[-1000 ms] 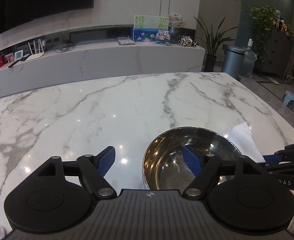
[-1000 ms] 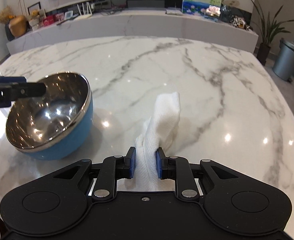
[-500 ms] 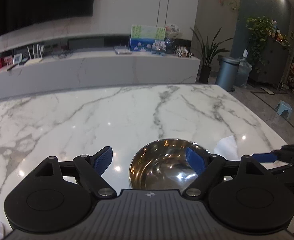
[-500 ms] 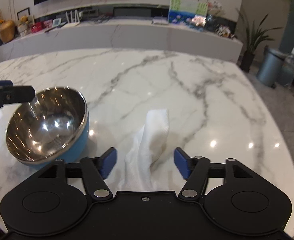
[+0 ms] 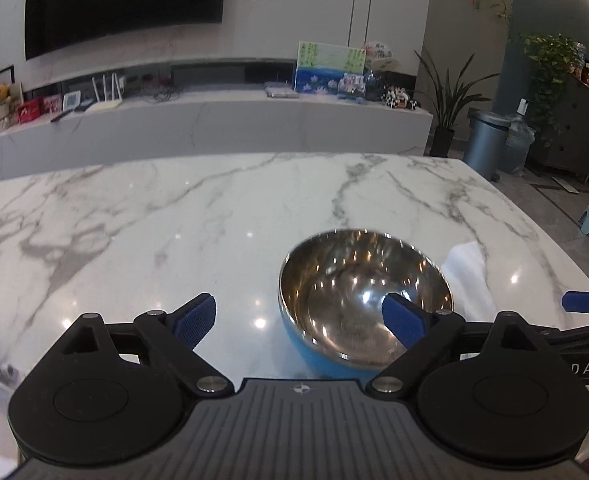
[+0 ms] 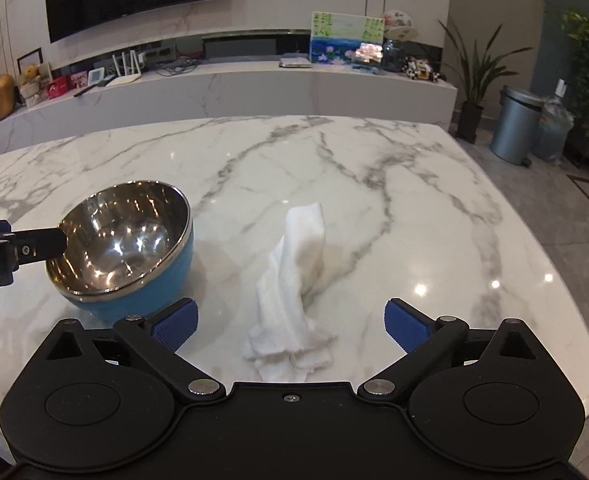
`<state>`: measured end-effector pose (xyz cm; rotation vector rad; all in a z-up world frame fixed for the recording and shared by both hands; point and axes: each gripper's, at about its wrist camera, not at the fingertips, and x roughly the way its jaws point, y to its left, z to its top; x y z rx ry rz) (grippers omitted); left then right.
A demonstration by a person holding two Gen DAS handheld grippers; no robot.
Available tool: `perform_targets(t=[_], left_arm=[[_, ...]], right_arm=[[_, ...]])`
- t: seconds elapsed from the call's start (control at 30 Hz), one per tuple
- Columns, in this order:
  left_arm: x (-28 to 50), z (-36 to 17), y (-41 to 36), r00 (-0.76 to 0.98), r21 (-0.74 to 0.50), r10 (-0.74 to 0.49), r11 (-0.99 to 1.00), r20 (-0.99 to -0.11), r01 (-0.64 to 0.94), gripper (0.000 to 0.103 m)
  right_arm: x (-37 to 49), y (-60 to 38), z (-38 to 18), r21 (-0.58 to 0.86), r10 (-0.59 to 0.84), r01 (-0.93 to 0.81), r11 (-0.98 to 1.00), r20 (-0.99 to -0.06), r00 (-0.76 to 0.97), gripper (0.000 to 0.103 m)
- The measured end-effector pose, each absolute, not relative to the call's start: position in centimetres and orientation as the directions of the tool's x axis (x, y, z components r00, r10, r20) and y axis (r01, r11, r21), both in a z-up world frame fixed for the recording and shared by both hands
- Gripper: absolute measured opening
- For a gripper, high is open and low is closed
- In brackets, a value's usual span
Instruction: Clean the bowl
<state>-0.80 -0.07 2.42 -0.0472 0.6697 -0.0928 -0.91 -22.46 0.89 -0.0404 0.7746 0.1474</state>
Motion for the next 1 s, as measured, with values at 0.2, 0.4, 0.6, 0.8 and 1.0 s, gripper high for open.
perform_targets(t=[0.2, 0.4, 0.6, 0.8, 1.0], left_arm=[[-1.4, 2.1, -0.2, 0.742, -0.073, -0.098, 0.995, -0.664, 0.066, 0.091], [-2.2, 1.9, -0.5, 0.745, -0.051, -0.075, 0.997, -0.663, 0.056, 0.091], [-2.6, 1.4, -0.9, 0.727, -0.044, -0.068, 0.998, -0.684, 0.052, 0.091], [-3.0, 1.8, -1.3, 0.740, -0.032, -0.059, 0.998, -0.670, 0.051, 0.091], [-3.5, 2.2, -1.8, 0.749, -0.032, -0.070, 0.997, -0.659, 0.065, 0.091]], right_arm=[[-1.7, -21.7, 0.8, 0.030, 0.155, -0.192, 0.981, -0.720, 0.677, 0.102], [-2.5, -21.6, 1.0, 0.023, 0.157, -0.203, 0.979, -0.717, 0.679, 0.102], [-3.0, -22.0, 0.6, 0.069, 0.180, -0.189, 0.980, -0.721, 0.669, 0.102], [-3.4, -22.2, 0.4, 0.048, 0.154, -0.173, 0.984, -0.716, 0.680, 0.102], [-3.7, -22.7, 0.6, 0.067, 0.156, -0.155, 0.986, -0.707, 0.690, 0.102]])
